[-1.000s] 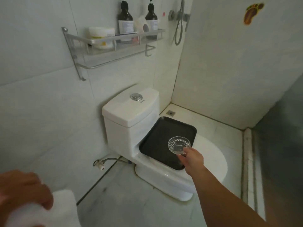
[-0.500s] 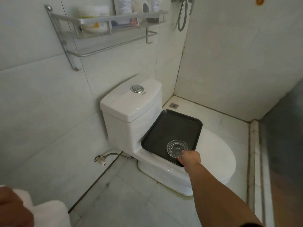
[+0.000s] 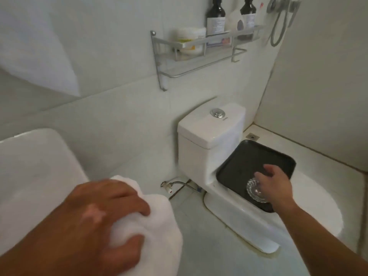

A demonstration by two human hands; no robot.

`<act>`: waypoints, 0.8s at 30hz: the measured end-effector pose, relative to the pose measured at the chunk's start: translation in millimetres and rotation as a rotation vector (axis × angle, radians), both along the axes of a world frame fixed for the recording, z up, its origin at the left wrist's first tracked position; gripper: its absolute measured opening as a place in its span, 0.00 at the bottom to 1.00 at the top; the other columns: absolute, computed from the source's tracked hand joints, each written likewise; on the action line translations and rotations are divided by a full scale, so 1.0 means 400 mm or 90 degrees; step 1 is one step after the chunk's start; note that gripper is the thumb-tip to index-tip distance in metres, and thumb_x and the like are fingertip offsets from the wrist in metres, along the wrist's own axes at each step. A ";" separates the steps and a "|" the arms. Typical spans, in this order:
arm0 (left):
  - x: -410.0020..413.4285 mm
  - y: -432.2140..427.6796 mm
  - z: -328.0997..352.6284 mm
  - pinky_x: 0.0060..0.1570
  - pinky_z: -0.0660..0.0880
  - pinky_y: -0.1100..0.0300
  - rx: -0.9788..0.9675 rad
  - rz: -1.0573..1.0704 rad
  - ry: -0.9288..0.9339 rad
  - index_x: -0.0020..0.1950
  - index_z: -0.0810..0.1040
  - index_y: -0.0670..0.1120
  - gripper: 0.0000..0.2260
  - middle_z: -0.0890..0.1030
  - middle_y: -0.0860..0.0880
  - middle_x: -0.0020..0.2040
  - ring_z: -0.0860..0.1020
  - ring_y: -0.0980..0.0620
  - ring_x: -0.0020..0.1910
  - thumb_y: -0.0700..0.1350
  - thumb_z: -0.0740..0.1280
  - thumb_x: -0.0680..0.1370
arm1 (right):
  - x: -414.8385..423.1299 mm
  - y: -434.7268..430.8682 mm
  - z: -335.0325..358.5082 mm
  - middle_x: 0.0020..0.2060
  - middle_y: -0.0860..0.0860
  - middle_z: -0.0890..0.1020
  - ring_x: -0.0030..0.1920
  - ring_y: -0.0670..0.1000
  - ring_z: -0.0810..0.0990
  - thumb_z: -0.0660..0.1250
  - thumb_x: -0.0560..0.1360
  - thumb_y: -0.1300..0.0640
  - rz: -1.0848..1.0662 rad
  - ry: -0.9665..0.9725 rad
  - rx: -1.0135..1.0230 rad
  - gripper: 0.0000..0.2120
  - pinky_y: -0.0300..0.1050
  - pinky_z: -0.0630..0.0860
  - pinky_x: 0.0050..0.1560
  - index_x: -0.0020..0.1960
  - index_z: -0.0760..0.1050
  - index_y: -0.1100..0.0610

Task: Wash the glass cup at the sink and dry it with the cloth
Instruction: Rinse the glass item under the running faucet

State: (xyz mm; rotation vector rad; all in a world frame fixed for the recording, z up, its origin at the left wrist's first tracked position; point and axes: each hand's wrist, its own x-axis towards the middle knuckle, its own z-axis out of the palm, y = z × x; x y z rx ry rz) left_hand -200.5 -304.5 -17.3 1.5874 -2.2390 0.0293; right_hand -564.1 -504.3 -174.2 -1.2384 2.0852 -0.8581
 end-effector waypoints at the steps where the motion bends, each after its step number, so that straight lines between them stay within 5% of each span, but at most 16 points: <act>1: -0.013 0.003 0.022 0.53 0.73 0.58 0.023 -0.019 -0.011 0.51 0.84 0.60 0.16 0.83 0.61 0.49 0.81 0.59 0.49 0.60 0.71 0.65 | 0.060 0.040 0.069 0.59 0.52 0.83 0.53 0.53 0.84 0.71 0.78 0.52 0.085 -0.010 -0.050 0.20 0.48 0.81 0.49 0.68 0.74 0.50; 5: 0.011 0.054 0.039 0.59 0.77 0.55 0.080 0.017 0.011 0.57 0.83 0.60 0.20 0.82 0.61 0.55 0.79 0.58 0.56 0.62 0.70 0.66 | 0.290 0.268 0.336 0.46 0.40 0.85 0.46 0.40 0.85 0.73 0.75 0.53 0.471 -0.103 -0.158 0.12 0.32 0.79 0.41 0.56 0.80 0.41; 9: 0.030 0.128 0.068 0.61 0.78 0.51 0.100 0.030 0.046 0.65 0.80 0.58 0.25 0.79 0.59 0.63 0.78 0.56 0.63 0.59 0.70 0.68 | 0.427 0.426 0.471 0.54 0.30 0.79 0.55 0.35 0.79 0.75 0.73 0.49 0.748 -0.051 -0.188 0.14 0.29 0.77 0.49 0.56 0.78 0.36; 12: 0.064 0.191 0.082 0.75 0.67 0.52 0.115 0.049 0.060 0.75 0.70 0.62 0.29 0.69 0.62 0.76 0.66 0.60 0.76 0.61 0.68 0.74 | 0.484 0.461 0.490 0.55 0.25 0.73 0.56 0.30 0.73 0.71 0.72 0.40 0.792 0.124 -0.224 0.17 0.28 0.73 0.53 0.57 0.70 0.30; 14: 0.114 0.246 0.094 0.79 0.49 0.67 0.197 0.104 0.060 0.79 0.60 0.65 0.32 0.57 0.67 0.80 0.52 0.65 0.79 0.65 0.66 0.77 | 0.510 0.476 0.493 0.57 0.28 0.69 0.56 0.32 0.71 0.66 0.74 0.35 0.804 0.263 -0.229 0.19 0.29 0.70 0.59 0.63 0.67 0.29; 15: 0.147 0.279 0.100 0.75 0.47 0.72 0.218 0.133 0.063 0.79 0.60 0.65 0.30 0.58 0.68 0.79 0.53 0.66 0.79 0.65 0.65 0.78 | 0.521 0.481 0.496 0.59 0.29 0.67 0.57 0.34 0.70 0.64 0.75 0.34 0.813 0.334 -0.234 0.20 0.30 0.68 0.60 0.66 0.66 0.30; 19: 0.336 0.403 0.088 0.57 0.73 0.67 0.291 0.325 0.076 0.65 0.77 0.58 0.13 0.79 0.59 0.61 0.77 0.59 0.57 0.57 0.64 0.82 | 0.582 0.488 0.552 0.57 0.34 0.68 0.58 0.40 0.72 0.55 0.71 0.30 0.843 0.569 -0.225 0.23 0.38 0.73 0.60 0.64 0.70 0.33; 21: 0.425 0.444 0.062 0.49 0.73 0.63 0.367 0.426 0.044 0.60 0.79 0.54 0.10 0.79 0.56 0.55 0.77 0.55 0.51 0.54 0.63 0.83 | 0.631 0.486 0.586 0.54 0.36 0.71 0.54 0.42 0.75 0.56 0.70 0.29 0.850 0.631 -0.206 0.21 0.41 0.75 0.58 0.59 0.72 0.34; 24: 0.490 0.469 0.016 0.52 0.73 0.61 0.463 0.479 0.026 0.60 0.79 0.50 0.12 0.78 0.53 0.55 0.76 0.52 0.52 0.55 0.63 0.82 | 0.704 0.492 0.619 0.50 0.38 0.73 0.50 0.42 0.75 0.64 0.74 0.34 0.874 0.654 -0.158 0.14 0.41 0.76 0.56 0.56 0.74 0.39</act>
